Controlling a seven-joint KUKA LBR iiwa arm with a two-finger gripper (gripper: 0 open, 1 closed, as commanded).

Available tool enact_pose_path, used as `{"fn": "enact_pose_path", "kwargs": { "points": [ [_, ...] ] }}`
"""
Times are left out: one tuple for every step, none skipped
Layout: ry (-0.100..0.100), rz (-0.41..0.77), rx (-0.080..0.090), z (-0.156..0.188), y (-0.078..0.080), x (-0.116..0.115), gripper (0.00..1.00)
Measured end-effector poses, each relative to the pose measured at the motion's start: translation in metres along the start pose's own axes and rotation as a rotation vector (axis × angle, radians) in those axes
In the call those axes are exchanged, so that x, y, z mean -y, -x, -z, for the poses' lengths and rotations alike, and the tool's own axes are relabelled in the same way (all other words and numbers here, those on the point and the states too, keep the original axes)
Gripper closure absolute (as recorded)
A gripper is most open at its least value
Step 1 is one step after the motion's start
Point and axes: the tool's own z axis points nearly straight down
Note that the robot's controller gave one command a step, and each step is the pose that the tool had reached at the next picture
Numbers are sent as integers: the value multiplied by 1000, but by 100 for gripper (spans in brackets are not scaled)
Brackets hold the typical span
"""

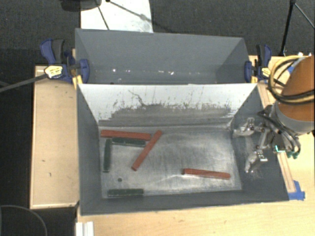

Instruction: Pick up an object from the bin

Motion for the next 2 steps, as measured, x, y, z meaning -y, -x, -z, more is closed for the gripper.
{"fn": "enact_pose_path", "kwargs": {
  "points": [
    [-1, 4, 8, 3, 2, 0, 0],
    [-3, 34, 15, -47, 14, -1, 0]
  ]
}}
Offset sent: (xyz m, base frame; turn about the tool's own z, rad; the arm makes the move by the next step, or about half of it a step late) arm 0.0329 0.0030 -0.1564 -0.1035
